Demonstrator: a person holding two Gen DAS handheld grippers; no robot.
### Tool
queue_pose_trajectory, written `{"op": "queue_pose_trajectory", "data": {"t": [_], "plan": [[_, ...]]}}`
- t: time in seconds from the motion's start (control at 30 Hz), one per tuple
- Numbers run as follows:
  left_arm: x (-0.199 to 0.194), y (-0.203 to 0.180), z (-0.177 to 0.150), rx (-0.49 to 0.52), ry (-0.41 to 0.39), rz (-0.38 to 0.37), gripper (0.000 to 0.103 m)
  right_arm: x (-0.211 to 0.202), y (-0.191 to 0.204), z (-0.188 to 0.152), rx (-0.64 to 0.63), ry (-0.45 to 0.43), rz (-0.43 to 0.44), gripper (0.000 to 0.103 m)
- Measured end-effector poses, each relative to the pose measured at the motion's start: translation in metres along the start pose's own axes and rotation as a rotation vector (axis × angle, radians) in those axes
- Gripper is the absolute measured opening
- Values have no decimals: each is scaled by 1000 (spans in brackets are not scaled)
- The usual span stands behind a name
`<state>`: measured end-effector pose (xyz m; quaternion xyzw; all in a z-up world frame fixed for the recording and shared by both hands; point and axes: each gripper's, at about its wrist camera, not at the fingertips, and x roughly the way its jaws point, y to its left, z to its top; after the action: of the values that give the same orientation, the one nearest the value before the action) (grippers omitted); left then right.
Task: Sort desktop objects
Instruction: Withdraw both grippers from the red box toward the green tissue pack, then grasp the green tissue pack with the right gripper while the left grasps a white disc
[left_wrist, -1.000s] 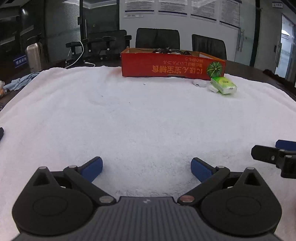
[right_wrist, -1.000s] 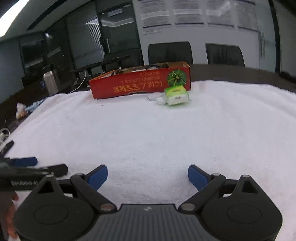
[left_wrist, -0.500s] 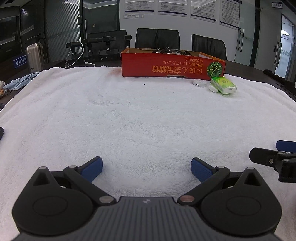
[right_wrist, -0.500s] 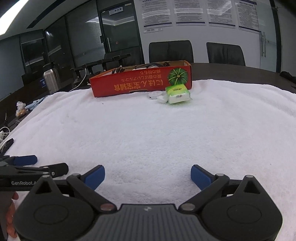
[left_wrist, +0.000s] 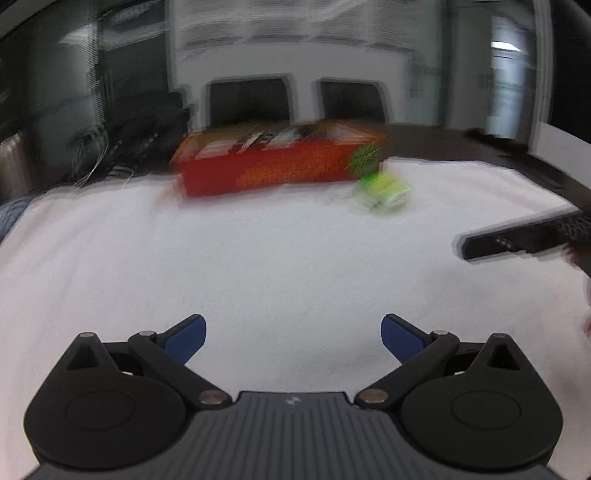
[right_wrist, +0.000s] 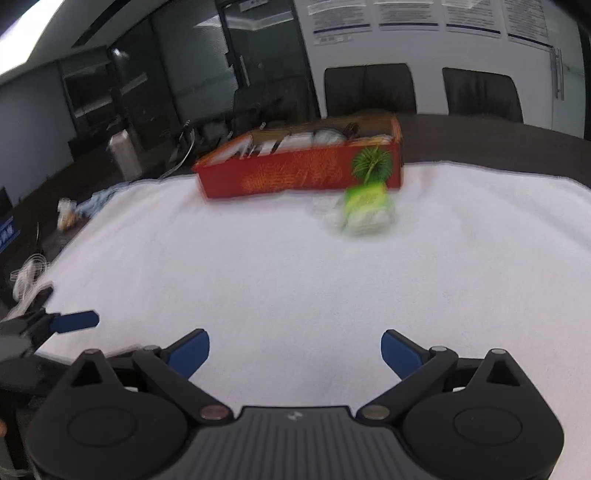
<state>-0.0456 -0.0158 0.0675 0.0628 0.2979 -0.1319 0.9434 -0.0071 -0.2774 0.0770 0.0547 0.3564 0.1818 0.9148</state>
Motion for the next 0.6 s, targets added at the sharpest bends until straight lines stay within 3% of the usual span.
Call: {"op": "queue_pose_trajectory", "data": {"t": [0.17,0.27,0.33,0.43,0.5,0.53,0.6], "plan": [[45,-34,48,216,-99,24,103,62,-39,70,-3,-53,-133,97],[88,-59,64,299,-74,-48,103,113,-48,91,0,-29,-180,84],[113,-71,72,323,-66,-62,103,136,-51,91,5,-18,-228,82],[144,-76,79,332,-37,-61,98,152,-61,80,44,-6,-151,77],[160,-72,83,286,-9,-74,79,150,-62,79,2,-19,-199,52],[169,-69,86,252,14,-98,74,146,-64,80,-21,-24,-219,33],[184,-64,89,185,60,-164,60,138,-78,81,48,-49,-177,31]]}}
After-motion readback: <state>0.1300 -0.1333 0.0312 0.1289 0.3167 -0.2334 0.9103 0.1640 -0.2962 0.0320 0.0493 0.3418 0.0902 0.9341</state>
